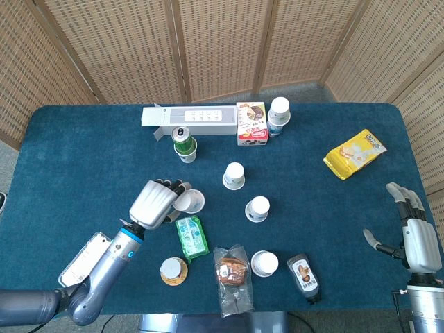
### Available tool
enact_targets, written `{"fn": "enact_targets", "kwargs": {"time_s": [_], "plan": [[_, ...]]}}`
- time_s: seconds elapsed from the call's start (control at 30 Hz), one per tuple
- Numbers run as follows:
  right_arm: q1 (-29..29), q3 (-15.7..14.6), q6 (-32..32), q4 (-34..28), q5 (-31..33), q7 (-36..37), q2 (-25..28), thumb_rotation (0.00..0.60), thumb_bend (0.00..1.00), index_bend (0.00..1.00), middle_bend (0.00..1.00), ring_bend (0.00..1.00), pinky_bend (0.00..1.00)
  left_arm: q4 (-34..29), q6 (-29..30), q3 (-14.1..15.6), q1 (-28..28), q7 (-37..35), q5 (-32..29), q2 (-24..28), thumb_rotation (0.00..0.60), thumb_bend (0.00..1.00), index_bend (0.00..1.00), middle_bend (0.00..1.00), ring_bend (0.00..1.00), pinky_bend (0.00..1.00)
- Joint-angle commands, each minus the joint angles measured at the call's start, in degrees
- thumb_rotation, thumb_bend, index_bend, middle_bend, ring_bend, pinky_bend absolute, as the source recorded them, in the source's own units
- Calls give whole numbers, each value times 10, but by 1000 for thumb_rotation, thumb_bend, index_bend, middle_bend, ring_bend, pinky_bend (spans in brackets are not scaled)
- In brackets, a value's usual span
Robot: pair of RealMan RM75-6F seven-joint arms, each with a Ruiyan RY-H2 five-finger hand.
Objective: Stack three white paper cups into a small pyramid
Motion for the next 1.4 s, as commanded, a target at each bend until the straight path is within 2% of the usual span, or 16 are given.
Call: {"fn": "enact_targets", "kwargs": {"time_s": [0.03,0.27,0.73,1.03,1.2,1.4], "plan": [[0,0,0,0,0,-1,0,600,274,80,0,0,0,5,1,-24,-3,4,-20,-28,600,344,315,573,573,686],[0,-1,-1,1,-1,3,1,600,277,79,0,0,0,14,-14,-66,-24,34,-86,-82,600,344,326,571,572,685],[1,1,-4,5,5,11,2,600,277,80,0,0,0,43,-26,-103,-68,97,-156,-147,600,344,317,565,569,682],[2,2,-13,8,13,21,3,600,280,83,0,0,0,102,-41,-123,-100,110,-206,-209,600,344,315,559,564,677],[4,4,-19,11,18,28,3,600,278,84,0,0,0,140,-46,-129,-118,117,-217,-240,600,343,314,558,562,674],[4,7,-21,11,21,41,7,600,278,90,0,0,0,172,-43,-151,-135,117,-231,-268,600,344,314,557,559,671]]}}
